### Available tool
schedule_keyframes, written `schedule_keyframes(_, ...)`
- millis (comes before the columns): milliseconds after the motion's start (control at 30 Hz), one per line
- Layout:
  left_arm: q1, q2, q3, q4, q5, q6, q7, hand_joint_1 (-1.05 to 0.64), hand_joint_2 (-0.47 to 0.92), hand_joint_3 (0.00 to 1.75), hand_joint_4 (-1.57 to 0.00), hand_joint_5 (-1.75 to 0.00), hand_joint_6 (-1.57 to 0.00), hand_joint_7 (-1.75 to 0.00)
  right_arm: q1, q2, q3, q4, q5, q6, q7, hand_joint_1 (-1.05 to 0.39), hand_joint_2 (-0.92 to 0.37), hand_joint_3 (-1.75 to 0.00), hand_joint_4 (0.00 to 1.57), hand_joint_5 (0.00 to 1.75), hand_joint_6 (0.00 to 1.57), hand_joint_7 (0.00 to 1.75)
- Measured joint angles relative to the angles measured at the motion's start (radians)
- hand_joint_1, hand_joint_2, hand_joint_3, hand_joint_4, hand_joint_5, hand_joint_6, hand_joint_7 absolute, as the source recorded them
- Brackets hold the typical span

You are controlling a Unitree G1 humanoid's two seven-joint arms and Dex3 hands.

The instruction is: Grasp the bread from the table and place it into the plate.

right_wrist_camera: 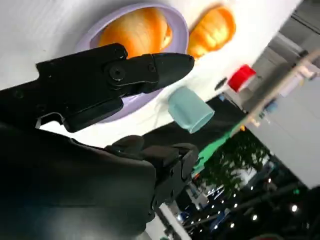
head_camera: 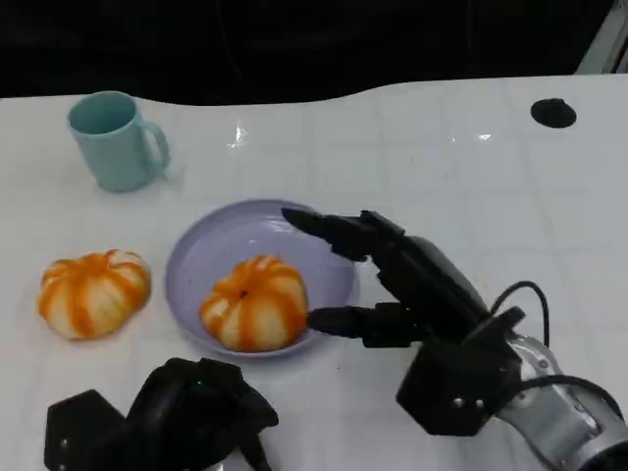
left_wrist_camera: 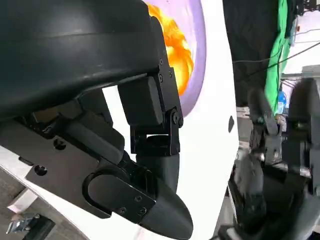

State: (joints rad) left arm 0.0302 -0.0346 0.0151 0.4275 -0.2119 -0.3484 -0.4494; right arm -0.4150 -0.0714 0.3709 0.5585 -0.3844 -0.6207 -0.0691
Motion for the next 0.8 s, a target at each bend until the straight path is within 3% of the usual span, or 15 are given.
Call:
schedule_keyframes(100, 0.0, 0.0, 0.0, 0.0, 0.0, 0.001, 0.0, -1.05, 0.78, 0.0, -1.51, -0.9, -1.57, -0.48, 0.049, -0.001, -0.042, -0.002, 0.124, -0.072, 0.051, -0.28, -0.92, -0.17, 0.54, 0.94, 0.75, 0.29)
schedule_keyframes(133, -0.001, 0.0, -0.001, 0.0, 0.0, 0.001, 0.0, -1.05, 0.78, 0.0, -1.52, -0.9, -1.57, -0.49, 0.065, 0.004, -0.055, -0.005, 0.175, -0.09, 0.075, -0.25, -0.85, -0.32, 0.6, 1.02, 0.77, 0.43)
schedule_keyframes(167, -0.001, 0.0, -0.001, 0.0, 0.0, 0.001, 0.0, -1.05, 0.78, 0.0, -1.52, -0.9, -1.57, -0.49, 0.083, 0.01, -0.071, -0.014, 0.224, -0.1, 0.102, -0.22, -0.64, -0.71, 0.65, 1.1, 0.73, 0.65)
schedule_keyframes(233, -0.001, 0.0, -0.001, 0.0, 0.0, 0.002, 0.0, -1.05, 0.78, 0.0, -1.52, -0.9, -1.57, -0.48, 0.115, 0.018, -0.095, -0.038, 0.31, -0.105, 0.152, -0.19, -0.46, -1.08, 0.69, 1.27, 0.68, 0.96)
schedule_keyframes(333, -0.001, -0.001, -0.002, 0.0, 0.0, 0.004, 0.0, -1.05, 0.78, 0.0, -1.52, -0.89, -1.57, -0.48, 0.164, 0.019, -0.124, -0.079, 0.38, -0.104, 0.208, -0.17, -0.45, -1.15, 0.72, 1.41, 0.69, 1.16)
schedule_keyframes(567, -0.002, -0.001, -0.002, -0.003, 0.0, 0.016, 0.0, -1.05, 0.77, 0.0, -1.51, -0.89, -1.57, -0.47, 0.255, -0.012, -0.191, -0.16, 0.393, -0.104, 0.257, -0.21, -0.44, -1.2, 0.71, 1.62, 0.73, 1.37)
schedule_keyframes(800, -0.002, -0.001, -0.002, -0.003, -0.002, 0.019, 0.0, -1.05, 0.77, 0.0, -1.52, -0.88, -1.57, -0.47, 0.35, -0.056, -0.239, -0.205, 0.367, -0.104, 0.264, -0.24, -0.43, -1.14, 0.71, 1.65, 0.72, 1.39)
